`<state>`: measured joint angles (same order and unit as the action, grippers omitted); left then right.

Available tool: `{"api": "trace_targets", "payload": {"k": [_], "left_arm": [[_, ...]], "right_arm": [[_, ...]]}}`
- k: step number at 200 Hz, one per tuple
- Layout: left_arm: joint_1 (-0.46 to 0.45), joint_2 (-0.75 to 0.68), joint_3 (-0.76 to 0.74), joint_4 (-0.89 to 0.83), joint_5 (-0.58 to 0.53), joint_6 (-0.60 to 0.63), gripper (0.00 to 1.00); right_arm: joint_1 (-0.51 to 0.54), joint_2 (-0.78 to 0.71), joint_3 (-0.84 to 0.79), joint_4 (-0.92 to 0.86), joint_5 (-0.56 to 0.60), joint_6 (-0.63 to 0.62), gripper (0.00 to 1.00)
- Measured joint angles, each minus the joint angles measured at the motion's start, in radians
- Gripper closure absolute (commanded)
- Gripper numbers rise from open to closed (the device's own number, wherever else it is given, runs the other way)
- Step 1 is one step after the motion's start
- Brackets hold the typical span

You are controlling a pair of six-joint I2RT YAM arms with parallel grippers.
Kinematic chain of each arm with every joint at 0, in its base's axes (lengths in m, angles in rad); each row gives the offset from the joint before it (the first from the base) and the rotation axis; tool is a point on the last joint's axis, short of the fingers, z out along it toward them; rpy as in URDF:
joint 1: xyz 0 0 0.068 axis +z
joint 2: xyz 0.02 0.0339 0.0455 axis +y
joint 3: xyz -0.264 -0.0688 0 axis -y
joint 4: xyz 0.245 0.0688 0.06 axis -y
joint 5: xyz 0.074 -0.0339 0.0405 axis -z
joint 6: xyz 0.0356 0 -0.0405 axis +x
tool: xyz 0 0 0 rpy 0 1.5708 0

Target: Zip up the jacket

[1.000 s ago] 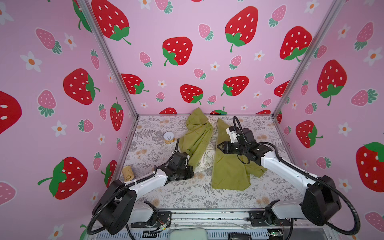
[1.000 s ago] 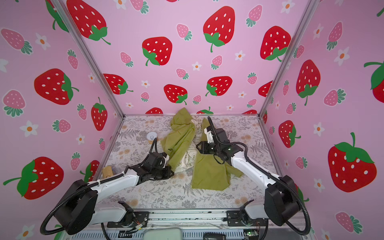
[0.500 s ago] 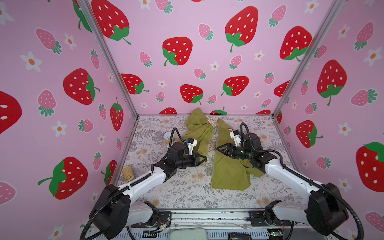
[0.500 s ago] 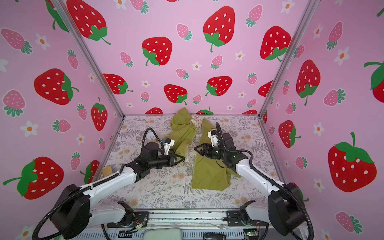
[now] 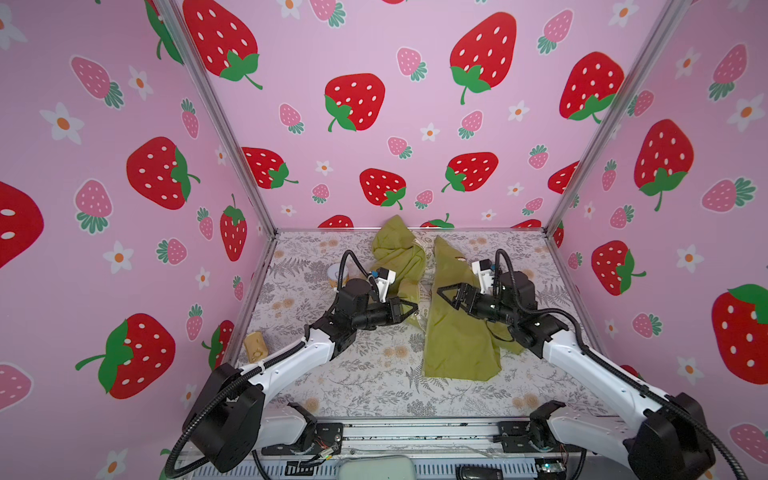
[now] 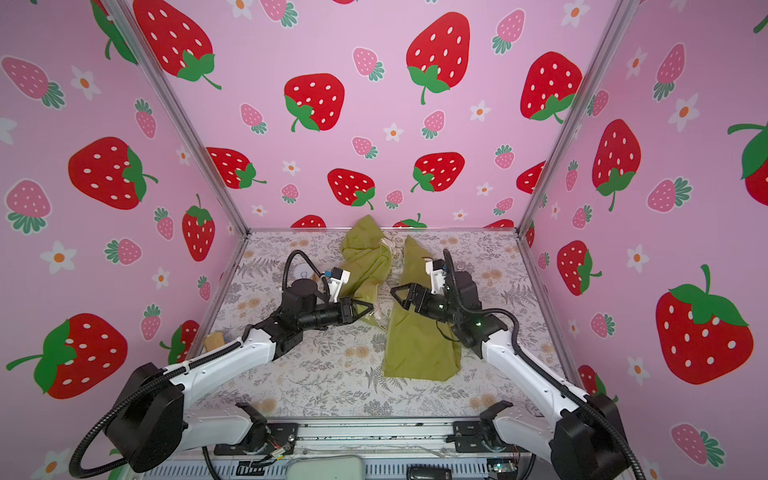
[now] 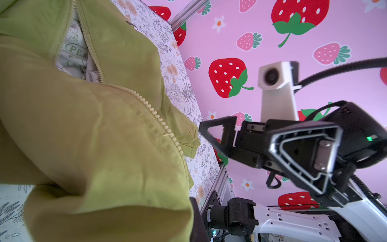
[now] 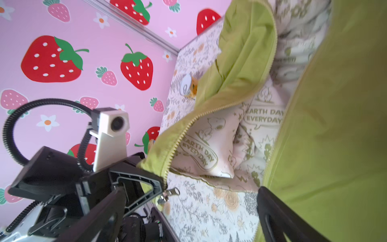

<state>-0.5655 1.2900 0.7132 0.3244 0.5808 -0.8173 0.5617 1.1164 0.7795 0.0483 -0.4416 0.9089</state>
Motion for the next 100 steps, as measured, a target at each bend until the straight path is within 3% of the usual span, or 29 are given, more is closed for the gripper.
{"api": "trace_targets", "payload": {"k": [45,71,100], "left_arm": [[0.0,-0.001,0.029,-0.014,-0.044,0.011,1.0],[0.0,-0.01,0.032,-0.023,-0.076,0.066,1.0],[0.0,-0.016,0.051,-0.064,-0.083,0.143,1.0]], "right_arm": [[-0.008,-0.086,-0.047,-0.013,0.141,-0.043,0.02],[-0.008,-0.12,-0.085,-0.007,0.173,-0.031,0.15],[-0.009,-0.031,-0.048,0.0,0.113,-0.029,0.26]]}}
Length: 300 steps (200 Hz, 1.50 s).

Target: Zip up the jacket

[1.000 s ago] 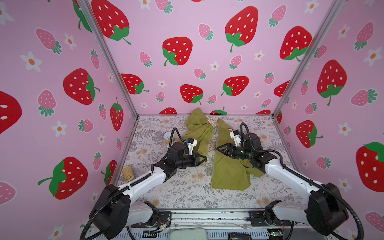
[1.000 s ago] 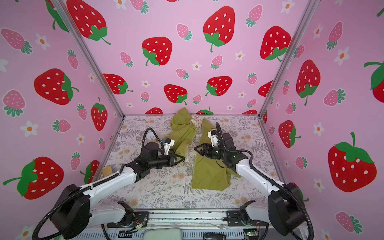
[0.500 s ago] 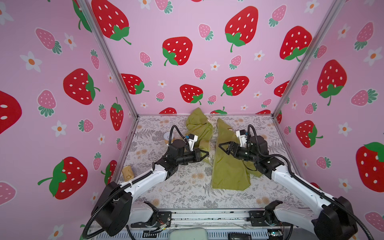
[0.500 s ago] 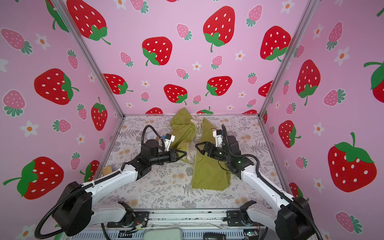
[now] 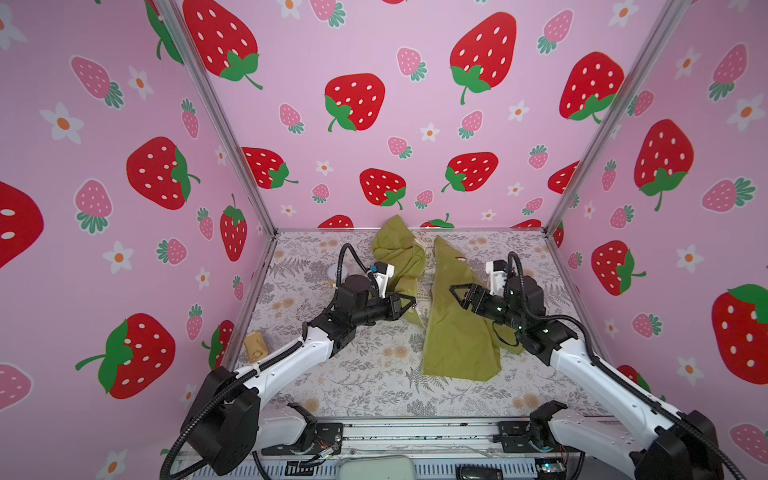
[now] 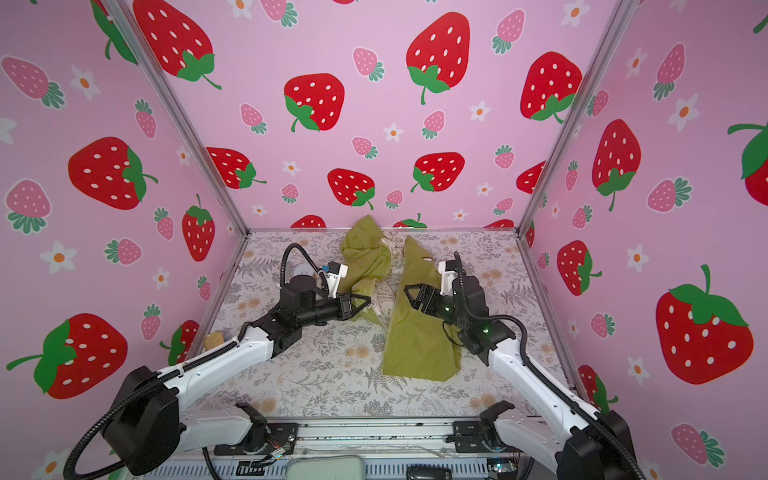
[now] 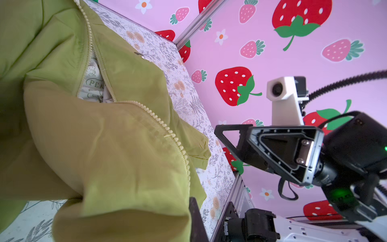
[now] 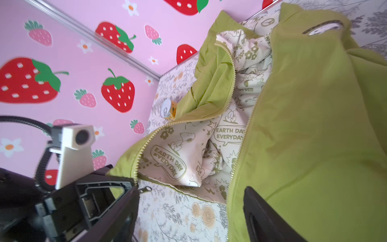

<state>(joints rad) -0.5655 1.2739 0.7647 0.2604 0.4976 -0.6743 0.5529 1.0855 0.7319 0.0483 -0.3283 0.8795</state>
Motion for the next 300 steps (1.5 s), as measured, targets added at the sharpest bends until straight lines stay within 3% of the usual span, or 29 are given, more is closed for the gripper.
{"api": "trace_targets", "payload": {"k": [34,80,136,212,239,274,300], "left_arm": [[0.0,0.011,0.074,-0.101,0.0,0.052,1.0],[0.002,0.052,0.078,0.01,0.089,0.037,1.0],[0.002,0.096,0.072,0.158,0.168,0.003,1.0],[0.002,0.096,0.057,0.239,0.191,-0.013,1.0],[0.002,0.096,0.044,0.25,0.194,-0.014,1.0],[0.002,0.096,0.043,0.256,0.195,-0.014,1.0],[0.002,0.096,0.043,0.262,0.195,-0.014,1.0]], "right_arm": [[0.004,0.07,-0.062,0.132,-0.105,0.076,0.27],[0.043,0.115,-0.157,0.373,-0.171,0.254,0.41],[0.108,0.211,-0.185,0.631,-0.187,0.507,0.51],[0.12,0.282,-0.219,0.86,-0.185,0.735,0.61],[0.134,0.315,-0.22,0.908,-0.186,0.786,0.6],[0.151,0.329,-0.22,0.947,-0.186,0.828,0.45],[0.152,0.332,-0.224,0.958,-0.184,0.842,0.44]]}}
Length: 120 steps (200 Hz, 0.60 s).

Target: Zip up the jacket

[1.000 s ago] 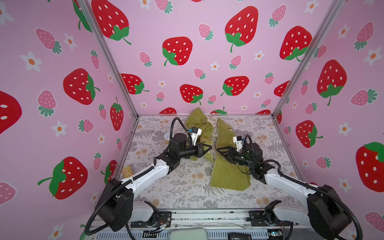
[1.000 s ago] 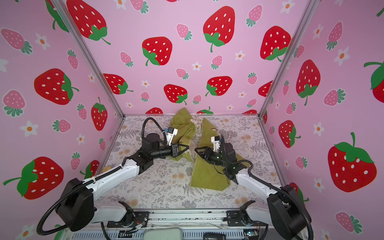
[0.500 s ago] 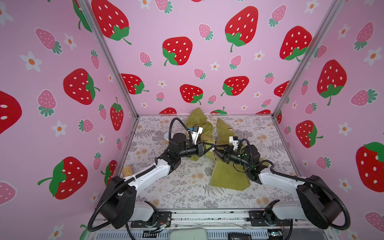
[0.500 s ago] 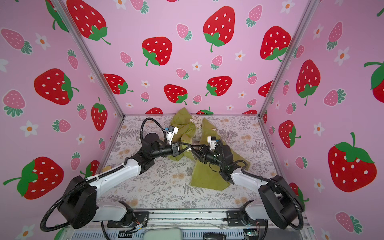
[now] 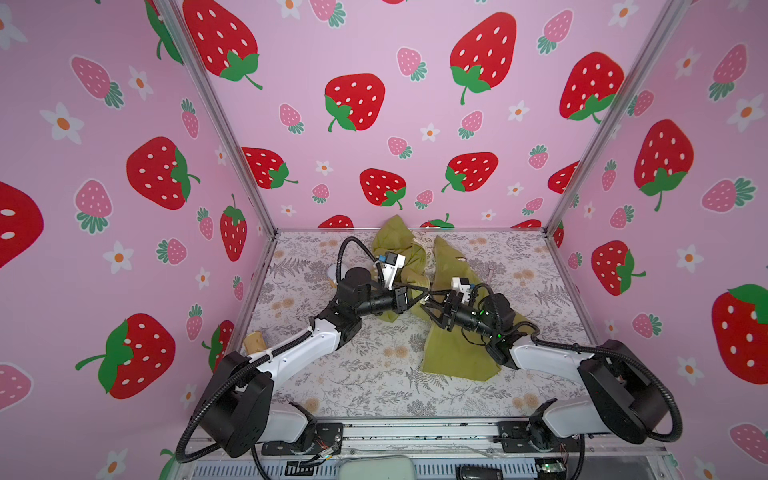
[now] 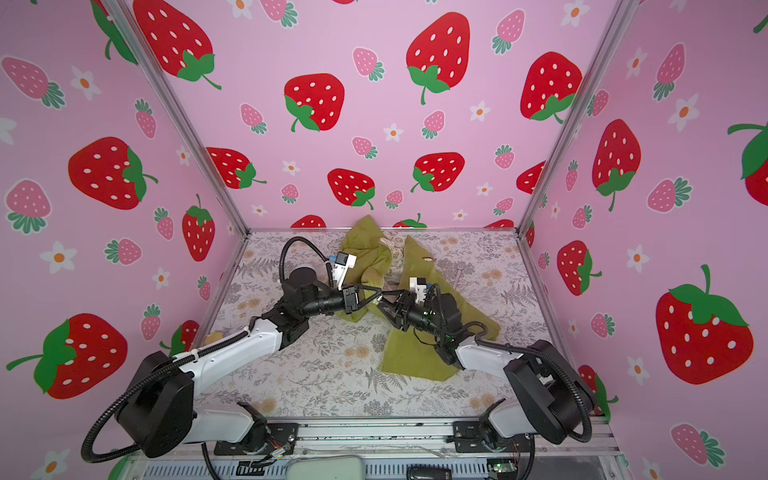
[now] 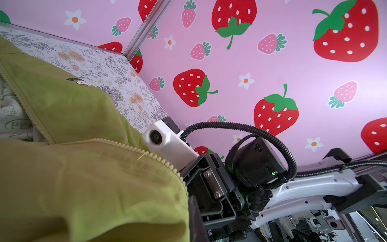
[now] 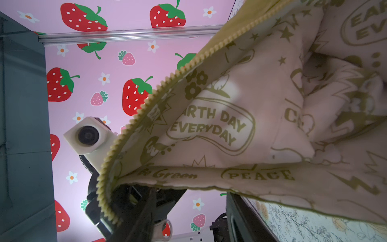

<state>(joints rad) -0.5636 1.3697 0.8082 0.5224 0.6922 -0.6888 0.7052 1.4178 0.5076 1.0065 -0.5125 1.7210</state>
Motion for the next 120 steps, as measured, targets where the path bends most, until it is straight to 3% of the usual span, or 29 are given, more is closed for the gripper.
{"api": "trace_targets", "payload": {"k": [36,66,120], "left_arm": [[0.0,0.0,0.0,-0.002,0.0,-0.002,1.0],[0.0,0.0,0.0,-0.004,0.0,-0.012,1.0],[0.001,0.0,0.0,-0.027,0.0,-0.027,1.0]], "right_arm": [[0.0,0.008,-0.006,0.03,0.006,0.014,0.48],[-0.001,0.0,-0.01,0.0,0.022,-0.015,0.59],[-0.003,-0.166,-0.008,-0.237,0.101,-0.268,0.6]]}}
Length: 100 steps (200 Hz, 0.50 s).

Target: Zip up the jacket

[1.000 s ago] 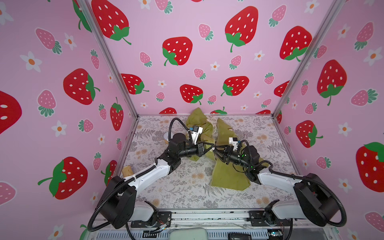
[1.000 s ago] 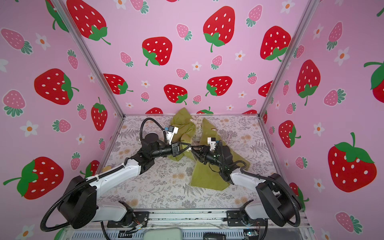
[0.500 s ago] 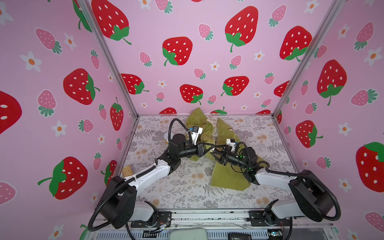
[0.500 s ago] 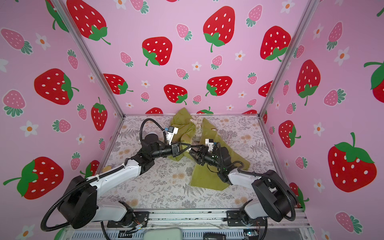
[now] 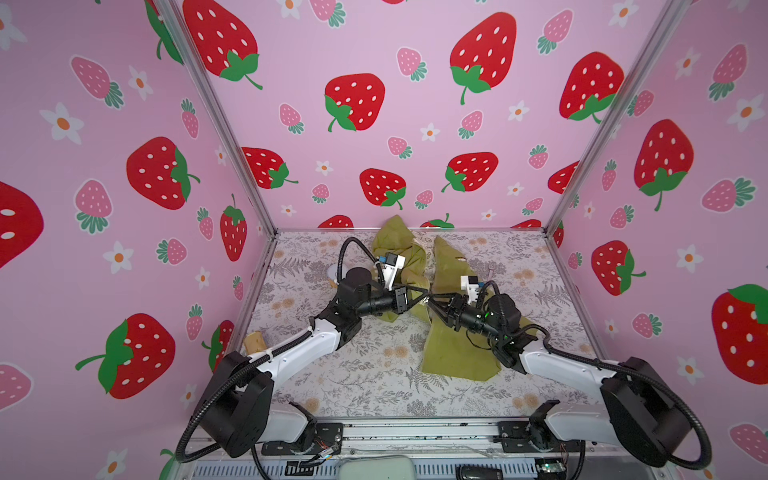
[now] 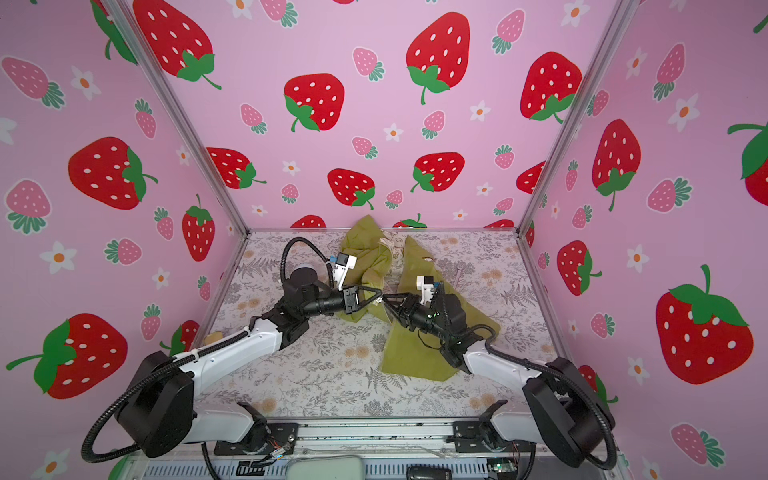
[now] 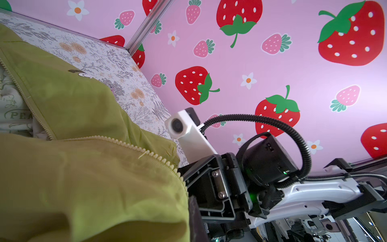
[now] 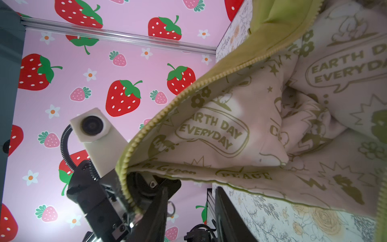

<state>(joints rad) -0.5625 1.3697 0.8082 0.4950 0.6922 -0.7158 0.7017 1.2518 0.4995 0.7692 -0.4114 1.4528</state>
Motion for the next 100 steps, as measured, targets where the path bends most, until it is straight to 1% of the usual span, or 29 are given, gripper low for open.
{"api": "trace_targets", "payload": {"k": [23,44,57,77,100], "left_arm": [[0.0,0.0,0.0,-0.017,0.0,-0.019,1.0],[0.003,0.0,0.0,-0.038,0.0,-0.042,1.0],[0.005,0.0,0.0,-0.045,0.0,-0.056,1.0],[0.009,0.0,0.0,-0.049,0.001,-0.081,1.0],[0.013,0.0,0.0,-0.048,0.01,-0.108,1.0]], "right_arm": [[0.0,-0.093,0.002,-0.092,0.047,-0.161,0.6],[0.0,-0.142,0.002,-0.108,0.062,-0.265,0.6],[-0.001,-0.143,0.002,-0.092,0.047,-0.3,0.61],[-0.002,-0.11,0.002,-0.045,0.007,-0.325,0.66],[-0.002,-0.07,0.003,-0.023,-0.025,-0.33,0.66]]}}
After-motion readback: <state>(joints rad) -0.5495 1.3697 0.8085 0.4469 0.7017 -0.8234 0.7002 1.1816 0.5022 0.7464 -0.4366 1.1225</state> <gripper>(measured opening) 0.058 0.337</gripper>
